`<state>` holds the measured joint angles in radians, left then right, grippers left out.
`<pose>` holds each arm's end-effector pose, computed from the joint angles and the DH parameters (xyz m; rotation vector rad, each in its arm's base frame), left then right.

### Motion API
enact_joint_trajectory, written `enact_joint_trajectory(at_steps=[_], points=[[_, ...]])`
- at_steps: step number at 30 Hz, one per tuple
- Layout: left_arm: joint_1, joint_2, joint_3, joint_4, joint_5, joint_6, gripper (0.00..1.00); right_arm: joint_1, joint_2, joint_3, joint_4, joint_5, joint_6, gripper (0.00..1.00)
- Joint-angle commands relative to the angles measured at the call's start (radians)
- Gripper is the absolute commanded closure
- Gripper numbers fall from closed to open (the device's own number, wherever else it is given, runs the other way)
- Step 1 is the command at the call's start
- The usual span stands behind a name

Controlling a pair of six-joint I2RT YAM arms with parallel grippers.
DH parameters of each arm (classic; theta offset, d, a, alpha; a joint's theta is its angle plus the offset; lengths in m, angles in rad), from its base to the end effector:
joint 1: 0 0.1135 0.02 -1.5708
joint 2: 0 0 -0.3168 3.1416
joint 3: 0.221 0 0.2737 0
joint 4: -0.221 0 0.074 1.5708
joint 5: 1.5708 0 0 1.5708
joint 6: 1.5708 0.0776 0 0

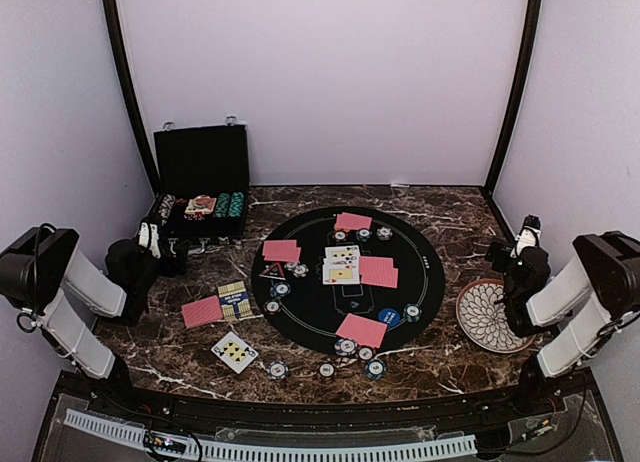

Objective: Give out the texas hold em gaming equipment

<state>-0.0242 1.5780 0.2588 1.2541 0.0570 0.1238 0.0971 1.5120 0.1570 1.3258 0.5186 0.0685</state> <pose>0.2978 -0.0116 0.1767 0.1645 1.6276 0.0297 0.2610 -0.0132 0.1776 0.3778 1.5583 -0.2858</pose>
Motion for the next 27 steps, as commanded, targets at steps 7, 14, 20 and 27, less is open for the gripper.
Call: enact_joint_trajectory(at_steps=[7,14,20,27], points=[[0.006,-0.007,-0.003,0.039,-0.032,-0.015,0.01,-0.083,0.038,0.061,0.001,-0.164,0.031,0.01],[0.007,-0.006,-0.001,0.039,-0.033,-0.015,0.01,-0.073,0.031,0.052,0.012,-0.146,0.027,0.01],[0.007,-0.006,-0.003,0.039,-0.032,-0.015,0.01,-0.073,0.036,0.06,0.002,-0.143,0.025,0.02],[0.006,-0.007,-0.002,0.039,-0.032,-0.015,0.01,-0.073,0.035,0.061,-0.003,-0.146,0.025,0.01]])
